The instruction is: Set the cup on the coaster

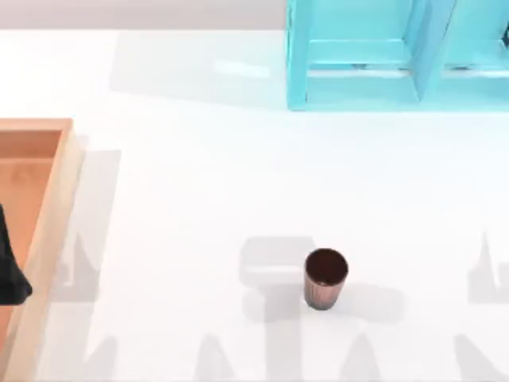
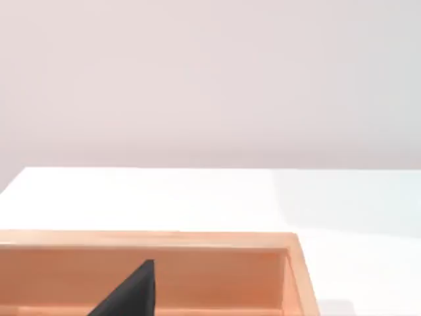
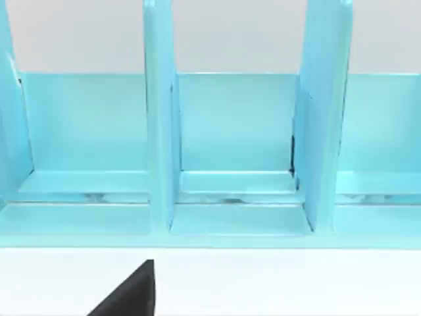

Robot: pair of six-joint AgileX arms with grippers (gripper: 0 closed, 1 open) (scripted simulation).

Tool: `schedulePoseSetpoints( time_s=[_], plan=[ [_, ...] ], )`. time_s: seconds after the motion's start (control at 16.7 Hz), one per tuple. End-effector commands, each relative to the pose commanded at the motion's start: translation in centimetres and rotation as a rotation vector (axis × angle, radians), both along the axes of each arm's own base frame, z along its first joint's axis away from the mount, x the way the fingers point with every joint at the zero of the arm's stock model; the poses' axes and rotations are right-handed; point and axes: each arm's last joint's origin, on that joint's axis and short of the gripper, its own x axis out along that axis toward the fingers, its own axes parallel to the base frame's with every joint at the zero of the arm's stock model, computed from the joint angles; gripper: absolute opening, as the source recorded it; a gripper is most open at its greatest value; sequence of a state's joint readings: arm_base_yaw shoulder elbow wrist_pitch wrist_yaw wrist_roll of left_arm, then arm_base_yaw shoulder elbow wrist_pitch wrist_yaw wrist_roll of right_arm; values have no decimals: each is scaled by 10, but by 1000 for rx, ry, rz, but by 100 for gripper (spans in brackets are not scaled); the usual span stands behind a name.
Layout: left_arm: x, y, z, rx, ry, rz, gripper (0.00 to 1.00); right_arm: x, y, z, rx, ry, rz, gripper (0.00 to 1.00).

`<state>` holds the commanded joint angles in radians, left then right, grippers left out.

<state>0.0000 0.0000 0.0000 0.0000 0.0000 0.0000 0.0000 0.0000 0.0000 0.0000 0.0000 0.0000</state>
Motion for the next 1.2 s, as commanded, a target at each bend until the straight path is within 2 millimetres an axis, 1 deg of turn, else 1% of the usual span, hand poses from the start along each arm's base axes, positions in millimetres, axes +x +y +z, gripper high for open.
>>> schedulePoseSetpoints(
  time_s=[0.18,0.3,0.48,0.66,0.78,0.9,1.02,1.2],
  plan=[
    [0,0,0,0,0,0,100,0,1,2,-8,8,9,100],
    [0,0,0,0,0,0,100,1,5,10,-44,49,52,100],
    [0,0,0,0,0,0,100,5,16,31,-146,172,178,100],
    [0,0,0,0,0,0,100,19,35,55,-294,361,364,100],
    [0,0,0,0,0,0,100,35,54,68,-411,514,511,100],
    [0,0,0,0,0,0,100,55,78,75,-533,677,665,100],
    [0,0,0,0,0,0,100,74,107,76,-655,835,812,100],
    [0,0,0,0,0,0,100,100,152,71,-822,1036,999,100]
  ],
)
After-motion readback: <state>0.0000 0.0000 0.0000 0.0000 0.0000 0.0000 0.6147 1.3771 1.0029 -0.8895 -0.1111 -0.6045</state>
